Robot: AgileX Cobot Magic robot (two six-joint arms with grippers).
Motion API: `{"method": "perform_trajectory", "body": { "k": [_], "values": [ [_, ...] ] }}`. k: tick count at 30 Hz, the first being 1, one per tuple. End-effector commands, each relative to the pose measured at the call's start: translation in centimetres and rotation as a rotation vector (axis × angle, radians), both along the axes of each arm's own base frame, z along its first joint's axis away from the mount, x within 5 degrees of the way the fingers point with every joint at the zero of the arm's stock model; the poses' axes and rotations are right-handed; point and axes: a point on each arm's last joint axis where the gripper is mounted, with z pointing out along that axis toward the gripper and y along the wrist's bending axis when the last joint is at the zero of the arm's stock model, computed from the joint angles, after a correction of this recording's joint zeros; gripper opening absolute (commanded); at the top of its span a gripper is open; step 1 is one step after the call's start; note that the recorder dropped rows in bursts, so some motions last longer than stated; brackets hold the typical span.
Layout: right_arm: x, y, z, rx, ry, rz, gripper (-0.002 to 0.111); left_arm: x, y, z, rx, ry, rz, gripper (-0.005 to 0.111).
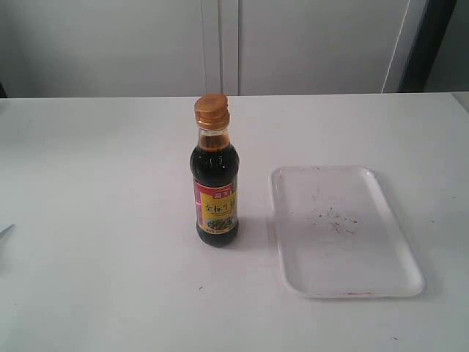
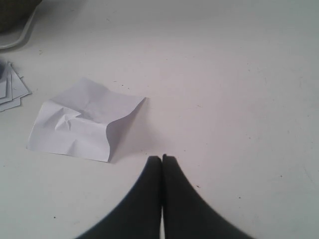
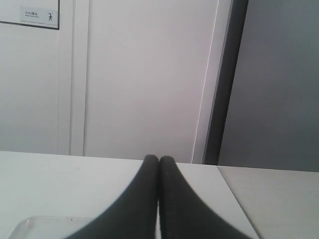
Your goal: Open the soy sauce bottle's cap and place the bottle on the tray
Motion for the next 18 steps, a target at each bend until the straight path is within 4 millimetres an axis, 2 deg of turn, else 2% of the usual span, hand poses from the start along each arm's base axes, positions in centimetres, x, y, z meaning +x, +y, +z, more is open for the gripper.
{"method": "perform_trajectory", "body": {
  "k": [1,11,18],
  "values": [
    [0.0,0.0,-0.2,0.004,0.002,0.005,0.0,0.0,0.0,-0.1,-0.014,0.004,0.001,0.0],
    [0.0,0.0,-0.3,0.014,-0.005,0.006,0.0,0.0,0.0,-0.1,-0.014,0.004,0.001,0.0],
    [0.3,-0.1,-2.5,0.085,0.158,-0.003,0.0,0.0,0.0,-0.1,-0.014,0.004,0.001,0.0]
  ]
}}
